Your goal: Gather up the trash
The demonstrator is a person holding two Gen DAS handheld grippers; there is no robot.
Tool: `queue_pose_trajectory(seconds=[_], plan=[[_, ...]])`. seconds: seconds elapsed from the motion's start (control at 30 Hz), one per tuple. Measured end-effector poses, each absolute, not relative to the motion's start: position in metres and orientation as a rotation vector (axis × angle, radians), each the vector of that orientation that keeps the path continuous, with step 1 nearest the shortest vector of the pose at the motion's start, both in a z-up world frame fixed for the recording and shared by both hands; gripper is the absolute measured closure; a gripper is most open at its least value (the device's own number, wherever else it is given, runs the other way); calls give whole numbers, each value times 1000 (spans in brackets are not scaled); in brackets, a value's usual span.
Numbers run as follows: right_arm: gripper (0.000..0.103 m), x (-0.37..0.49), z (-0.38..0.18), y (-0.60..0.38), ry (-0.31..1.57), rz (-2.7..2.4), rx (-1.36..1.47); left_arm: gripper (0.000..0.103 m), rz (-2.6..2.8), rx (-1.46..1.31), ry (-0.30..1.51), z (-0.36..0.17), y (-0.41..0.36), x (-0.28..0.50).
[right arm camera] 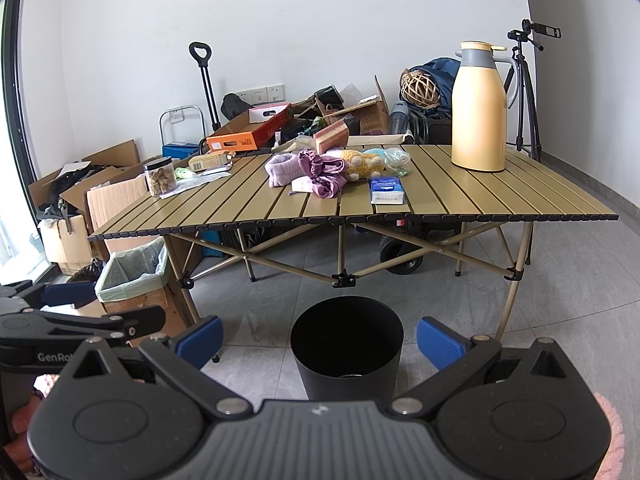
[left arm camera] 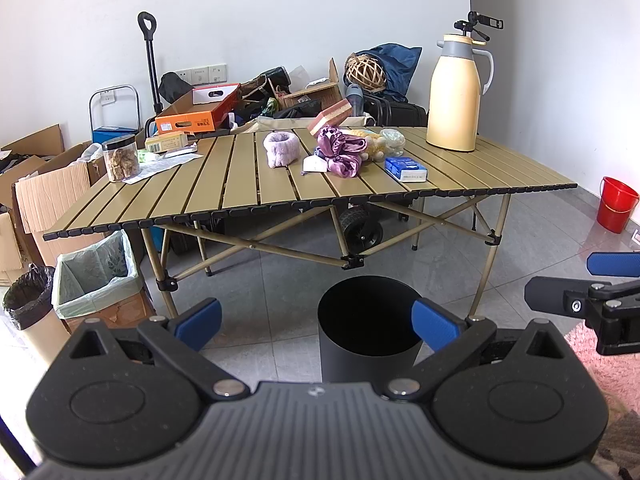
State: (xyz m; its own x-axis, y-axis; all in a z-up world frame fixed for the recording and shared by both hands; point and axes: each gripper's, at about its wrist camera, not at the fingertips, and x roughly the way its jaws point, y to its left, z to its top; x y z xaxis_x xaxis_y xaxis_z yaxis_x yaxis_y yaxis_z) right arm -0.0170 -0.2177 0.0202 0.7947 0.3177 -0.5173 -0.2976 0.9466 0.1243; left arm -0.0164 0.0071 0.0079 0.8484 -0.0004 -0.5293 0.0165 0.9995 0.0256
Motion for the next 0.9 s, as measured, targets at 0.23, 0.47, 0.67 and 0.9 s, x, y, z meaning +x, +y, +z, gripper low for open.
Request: queue_pose_trajectory(seconds=[0.23,0.47,0.67,0.9], plan=[[0,-11,19,-217,544,335,49,0,-1,47,528,11,7,-11],[0,11,13,-216,542,340,59,0,10,58,515,7,6,9],[0,39,6,-218,547,325,82,0,15,65,529,-1,5,34],[0,75,3,-225,527,302,105,0,9,70,521,-4,4,67]])
